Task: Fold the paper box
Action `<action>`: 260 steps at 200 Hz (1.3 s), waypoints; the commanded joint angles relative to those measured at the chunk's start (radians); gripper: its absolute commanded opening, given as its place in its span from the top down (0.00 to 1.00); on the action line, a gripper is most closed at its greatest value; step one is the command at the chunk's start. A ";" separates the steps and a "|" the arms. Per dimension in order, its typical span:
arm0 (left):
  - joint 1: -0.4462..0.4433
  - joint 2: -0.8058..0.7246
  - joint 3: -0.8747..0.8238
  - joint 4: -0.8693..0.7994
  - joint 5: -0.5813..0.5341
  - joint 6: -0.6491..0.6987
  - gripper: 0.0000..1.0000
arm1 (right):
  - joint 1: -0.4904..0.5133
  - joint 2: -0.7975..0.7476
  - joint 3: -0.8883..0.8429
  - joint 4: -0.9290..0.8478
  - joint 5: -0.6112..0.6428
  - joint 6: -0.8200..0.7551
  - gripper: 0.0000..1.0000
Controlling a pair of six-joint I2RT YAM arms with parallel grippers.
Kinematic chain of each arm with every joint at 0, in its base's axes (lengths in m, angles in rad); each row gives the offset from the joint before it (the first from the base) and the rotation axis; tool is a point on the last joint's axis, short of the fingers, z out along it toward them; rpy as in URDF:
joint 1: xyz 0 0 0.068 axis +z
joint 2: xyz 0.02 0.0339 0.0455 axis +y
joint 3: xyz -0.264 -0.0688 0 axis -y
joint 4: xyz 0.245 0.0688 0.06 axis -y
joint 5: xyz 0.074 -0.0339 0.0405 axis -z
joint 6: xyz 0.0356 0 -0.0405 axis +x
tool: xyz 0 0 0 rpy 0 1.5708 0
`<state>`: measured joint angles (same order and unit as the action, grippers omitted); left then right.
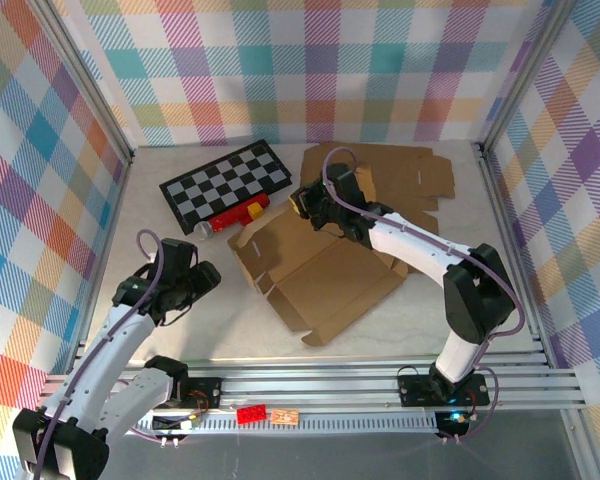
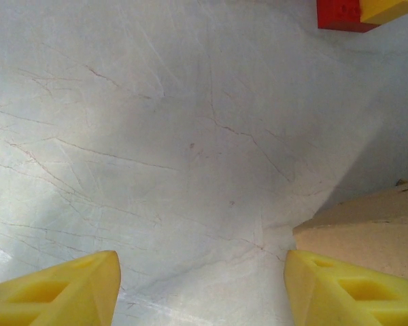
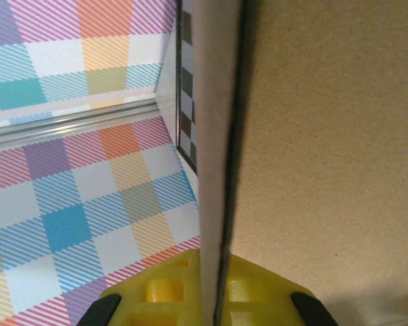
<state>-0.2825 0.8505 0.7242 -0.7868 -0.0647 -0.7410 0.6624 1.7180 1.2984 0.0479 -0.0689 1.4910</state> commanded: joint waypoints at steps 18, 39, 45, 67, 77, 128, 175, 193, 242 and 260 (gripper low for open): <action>0.011 -0.026 -0.032 -0.020 0.008 0.019 0.37 | 0.009 0.011 0.002 0.173 -0.052 -0.055 1.00; 0.011 -0.029 -0.024 -0.026 0.006 0.019 0.37 | 0.008 0.018 0.015 0.182 -0.060 -0.055 1.00; 0.011 -0.029 -0.019 -0.029 0.005 0.020 0.37 | 0.008 0.019 0.014 0.194 -0.061 -0.055 1.00; 0.011 -0.028 -0.001 -0.040 -0.002 0.028 0.37 | 0.008 0.028 0.001 0.235 -0.077 -0.054 1.00; 0.012 -0.027 0.005 -0.042 -0.004 0.031 0.37 | 0.008 0.031 -0.009 0.245 -0.085 -0.057 1.00; 0.013 -0.015 0.007 -0.031 0.012 0.049 0.38 | -0.007 0.054 -0.115 0.341 -0.141 -0.090 1.00; 0.013 0.004 -0.004 -0.018 0.027 0.090 0.39 | -0.029 0.104 -0.156 0.433 -0.199 -0.103 1.00; 0.013 0.014 -0.018 0.003 0.034 0.109 0.39 | -0.032 0.109 -0.174 0.425 -0.206 -0.110 1.00; 0.024 0.059 -0.032 0.092 0.077 0.204 0.39 | -0.041 0.128 -0.165 0.358 -0.229 -0.142 1.00; 0.040 0.093 -0.037 0.137 0.123 0.249 0.38 | -0.042 0.138 -0.152 0.352 -0.232 -0.146 1.00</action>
<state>-0.2695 0.9096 0.7071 -0.7265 -0.0078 -0.5812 0.6273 1.8221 1.1366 0.4297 -0.2798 1.3861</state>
